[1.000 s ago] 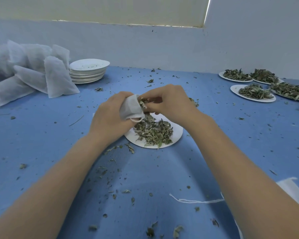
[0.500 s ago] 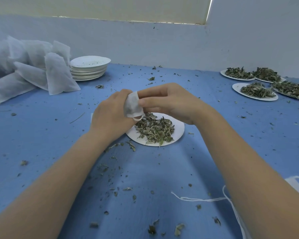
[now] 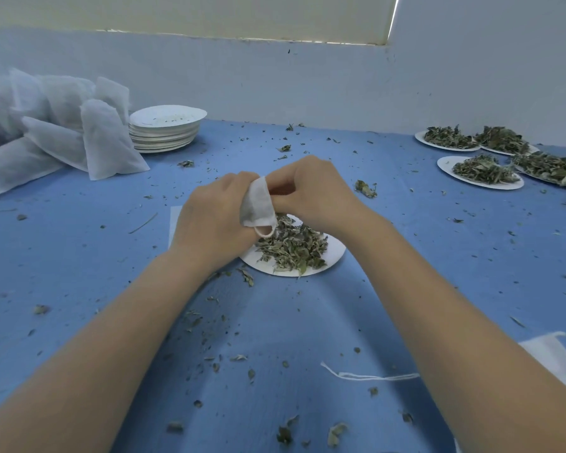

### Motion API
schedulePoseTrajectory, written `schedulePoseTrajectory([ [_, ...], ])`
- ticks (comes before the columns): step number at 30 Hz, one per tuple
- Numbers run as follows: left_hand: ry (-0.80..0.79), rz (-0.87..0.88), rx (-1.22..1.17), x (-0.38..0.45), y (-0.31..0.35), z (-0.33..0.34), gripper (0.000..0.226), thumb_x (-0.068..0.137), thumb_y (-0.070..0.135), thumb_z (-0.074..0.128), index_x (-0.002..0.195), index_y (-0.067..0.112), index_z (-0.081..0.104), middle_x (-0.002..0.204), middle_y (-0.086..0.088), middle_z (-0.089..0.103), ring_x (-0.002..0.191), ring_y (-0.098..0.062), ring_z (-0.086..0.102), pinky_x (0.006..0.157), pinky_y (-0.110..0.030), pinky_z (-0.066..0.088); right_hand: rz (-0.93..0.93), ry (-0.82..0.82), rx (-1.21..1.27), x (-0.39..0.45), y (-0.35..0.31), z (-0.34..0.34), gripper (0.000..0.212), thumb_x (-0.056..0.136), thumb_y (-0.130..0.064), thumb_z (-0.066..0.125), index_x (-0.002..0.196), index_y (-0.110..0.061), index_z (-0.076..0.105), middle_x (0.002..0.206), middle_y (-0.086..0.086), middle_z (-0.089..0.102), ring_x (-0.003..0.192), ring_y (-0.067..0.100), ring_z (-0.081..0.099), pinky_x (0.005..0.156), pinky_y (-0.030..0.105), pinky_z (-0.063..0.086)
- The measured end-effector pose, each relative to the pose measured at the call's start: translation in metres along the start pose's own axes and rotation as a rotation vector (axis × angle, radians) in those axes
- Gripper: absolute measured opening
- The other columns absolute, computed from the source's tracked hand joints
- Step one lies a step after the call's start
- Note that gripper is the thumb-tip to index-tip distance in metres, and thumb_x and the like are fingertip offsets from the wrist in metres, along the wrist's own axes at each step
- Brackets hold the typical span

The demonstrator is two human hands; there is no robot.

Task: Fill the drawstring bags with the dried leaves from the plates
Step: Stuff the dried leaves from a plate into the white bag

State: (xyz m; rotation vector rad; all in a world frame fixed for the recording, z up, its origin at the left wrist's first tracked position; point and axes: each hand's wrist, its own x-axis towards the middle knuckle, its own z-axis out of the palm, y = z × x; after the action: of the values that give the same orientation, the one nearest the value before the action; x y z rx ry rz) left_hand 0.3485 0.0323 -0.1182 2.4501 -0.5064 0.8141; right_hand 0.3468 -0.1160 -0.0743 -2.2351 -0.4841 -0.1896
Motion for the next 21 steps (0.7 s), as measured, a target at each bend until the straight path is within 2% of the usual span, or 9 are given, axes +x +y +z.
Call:
schedulePoseTrajectory([
  [4, -0.026, -0.010, 0.002, 0.001, -0.001, 0.000, 0.048, 0.073, 0.031, 0.070, 0.114, 0.009, 0.057, 0.100, -0.008, 0.063, 0.085, -0.030, 0.057, 0.068, -0.028, 0.032, -0.019, -0.077, -0.038, -0.001, -0.005, -0.001, 0.013, 0.084, -0.015, 0.065, 0.088, -0.020, 0.076, 0.080, 0.009, 0.072, 0.065, 0.009, 0.057, 0.063, 0.019, 0.046],
  [6, -0.049, -0.036, 0.004, 0.002, -0.004, 0.001, 0.051, 0.073, 0.033, 0.072, 0.117, 0.015, 0.054, 0.103, -0.005, 0.062, 0.088, -0.028, 0.057, 0.069, -0.029, 0.036, -0.018, -0.141, 0.024, -0.004, -0.006, -0.009, 0.013, 0.082, -0.016, 0.068, 0.091, -0.021, 0.076, 0.086, 0.008, 0.072, 0.076, 0.012, 0.062, 0.076, 0.026, 0.050],
  [8, -0.072, -0.046, 0.024, 0.003, -0.004, 0.002, 0.053, 0.072, 0.041, 0.066, 0.117, 0.017, 0.052, 0.104, -0.003, 0.061, 0.088, -0.029, 0.057, 0.069, -0.031, 0.040, -0.005, -0.140, 0.110, -0.005, -0.005, -0.017, 0.017, 0.077, -0.013, 0.074, 0.092, -0.021, 0.076, 0.086, -0.001, 0.074, 0.084, 0.008, 0.068, 0.080, 0.021, 0.051],
  [11, -0.077, -0.064, 0.024, 0.004, 0.000, 0.003, 0.045, 0.072, 0.046, 0.061, 0.107, 0.019, 0.053, 0.094, 0.000, 0.060, 0.082, -0.028, 0.057, 0.067, -0.034, 0.043, 0.018, -0.024, 0.126, -0.003, -0.003, -0.014, 0.018, 0.073, -0.010, 0.077, 0.089, -0.019, 0.076, 0.082, -0.006, 0.074, 0.079, 0.002, 0.068, 0.075, 0.016, 0.053],
  [13, -0.035, -0.090, -0.038, 0.004, 0.001, 0.003, 0.037, 0.073, 0.037, 0.065, 0.103, 0.019, 0.055, 0.086, 0.006, 0.055, 0.078, -0.025, 0.055, 0.065, -0.032, 0.040, 0.024, 0.044, 0.100, -0.002, -0.006, -0.004, 0.015, 0.072, -0.009, 0.076, 0.085, -0.018, 0.077, 0.078, -0.003, 0.073, 0.073, 0.004, 0.066, 0.070, 0.018, 0.053],
  [15, 0.032, -0.078, -0.094, 0.003, 0.001, 0.002, 0.038, 0.072, 0.029, 0.066, 0.106, 0.015, 0.059, 0.086, 0.004, 0.057, 0.078, -0.025, 0.055, 0.065, -0.029, 0.036, 0.013, 0.063, 0.012, -0.001, -0.010, 0.006, 0.011, 0.071, -0.008, 0.074, 0.074, -0.018, 0.075, 0.065, -0.002, 0.068, 0.058, 0.001, 0.055, 0.056, 0.016, 0.046],
  [18, 0.049, 0.041, -0.056, 0.002, 0.003, -0.001, 0.045, 0.062, 0.022, 0.059, 0.104, 0.008, 0.063, 0.090, -0.007, 0.065, 0.078, -0.031, 0.059, 0.070, -0.028, 0.036, -0.018, -0.050, -0.151, 0.001, -0.014, 0.014, 0.034, 0.076, -0.007, 0.065, 0.053, -0.031, 0.058, 0.053, -0.006, 0.051, 0.048, 0.006, 0.041, 0.045, 0.013, 0.032],
  [20, 0.034, 0.094, -0.030, 0.001, 0.003, -0.001, 0.043, 0.061, 0.019, 0.062, 0.102, 0.005, 0.064, 0.090, -0.010, 0.066, 0.076, -0.033, 0.061, 0.069, -0.028, 0.036, -0.021, -0.161, -0.199, -0.001, -0.015, 0.010, 0.038, 0.082, -0.005, 0.057, 0.054, -0.031, 0.054, 0.053, -0.009, 0.046, 0.046, 0.005, 0.039, 0.045, 0.012, 0.032],
  [21, 0.018, 0.081, -0.022, 0.001, 0.002, 0.000, 0.043, 0.064, 0.021, 0.067, 0.104, 0.007, 0.063, 0.092, -0.008, 0.066, 0.078, -0.033, 0.061, 0.069, -0.027, 0.035, -0.017, -0.205, -0.175, -0.002, -0.014, 0.007, 0.033, 0.084, -0.004, 0.053, 0.058, -0.024, 0.058, 0.055, -0.007, 0.046, 0.043, 0.004, 0.039, 0.044, 0.011, 0.031],
])
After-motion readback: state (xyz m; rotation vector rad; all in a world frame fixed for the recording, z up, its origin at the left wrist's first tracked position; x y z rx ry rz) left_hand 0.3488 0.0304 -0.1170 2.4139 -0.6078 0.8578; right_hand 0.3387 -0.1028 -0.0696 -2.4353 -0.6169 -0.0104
